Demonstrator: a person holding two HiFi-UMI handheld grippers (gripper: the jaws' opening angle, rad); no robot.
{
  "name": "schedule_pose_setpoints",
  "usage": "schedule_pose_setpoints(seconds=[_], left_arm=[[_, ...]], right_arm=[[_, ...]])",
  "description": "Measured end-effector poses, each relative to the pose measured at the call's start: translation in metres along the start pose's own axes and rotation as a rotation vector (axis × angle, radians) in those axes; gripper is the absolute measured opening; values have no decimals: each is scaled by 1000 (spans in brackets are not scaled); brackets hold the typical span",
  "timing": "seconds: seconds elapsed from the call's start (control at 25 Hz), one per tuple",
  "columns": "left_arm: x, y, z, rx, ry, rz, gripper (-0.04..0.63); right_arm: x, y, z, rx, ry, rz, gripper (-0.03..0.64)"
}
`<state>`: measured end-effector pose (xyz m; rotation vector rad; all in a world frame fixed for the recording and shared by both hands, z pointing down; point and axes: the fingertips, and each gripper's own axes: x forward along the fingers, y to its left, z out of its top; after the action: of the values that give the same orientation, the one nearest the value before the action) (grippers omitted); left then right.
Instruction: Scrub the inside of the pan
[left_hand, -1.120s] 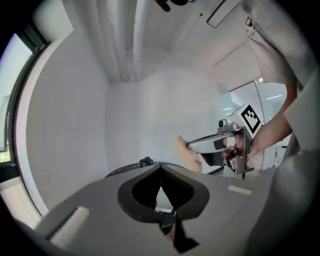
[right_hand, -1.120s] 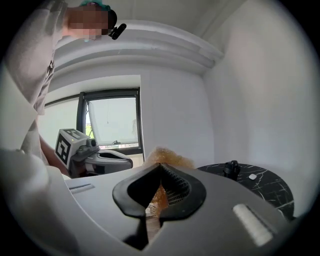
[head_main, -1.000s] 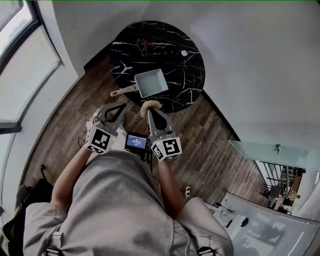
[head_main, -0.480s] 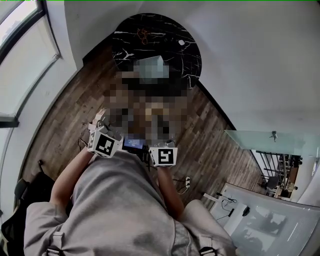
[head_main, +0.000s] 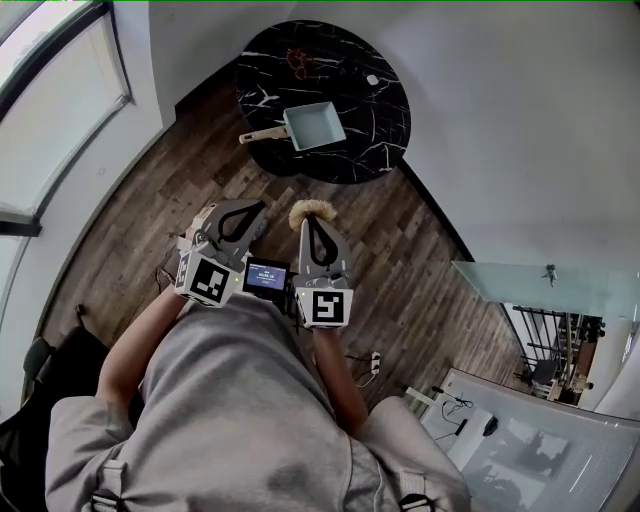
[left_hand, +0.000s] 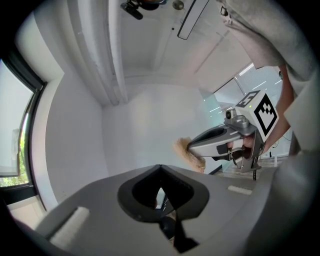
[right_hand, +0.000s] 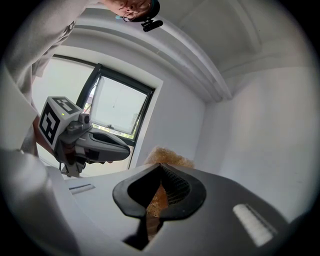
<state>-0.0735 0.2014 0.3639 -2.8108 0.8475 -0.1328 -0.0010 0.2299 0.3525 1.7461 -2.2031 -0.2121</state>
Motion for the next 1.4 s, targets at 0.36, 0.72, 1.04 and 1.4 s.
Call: schedule_pose_setpoints(seconds=[0.36,0.72,1.04,1.4], left_arm=[[-25,2,-3,11,12,48,2],[-42,-17,1,16,16,62,2],[-60,-30,-4,10,33,75,2],[-75,-36,-9,19,58,85,2]], right_arm=[[-10,22,3,0,-10,27,21],[-26,33,-12,46,-20,53,20],[-42,54,-5,-4,-32,82,18],[-50,69,-15,38,-27,105,17]])
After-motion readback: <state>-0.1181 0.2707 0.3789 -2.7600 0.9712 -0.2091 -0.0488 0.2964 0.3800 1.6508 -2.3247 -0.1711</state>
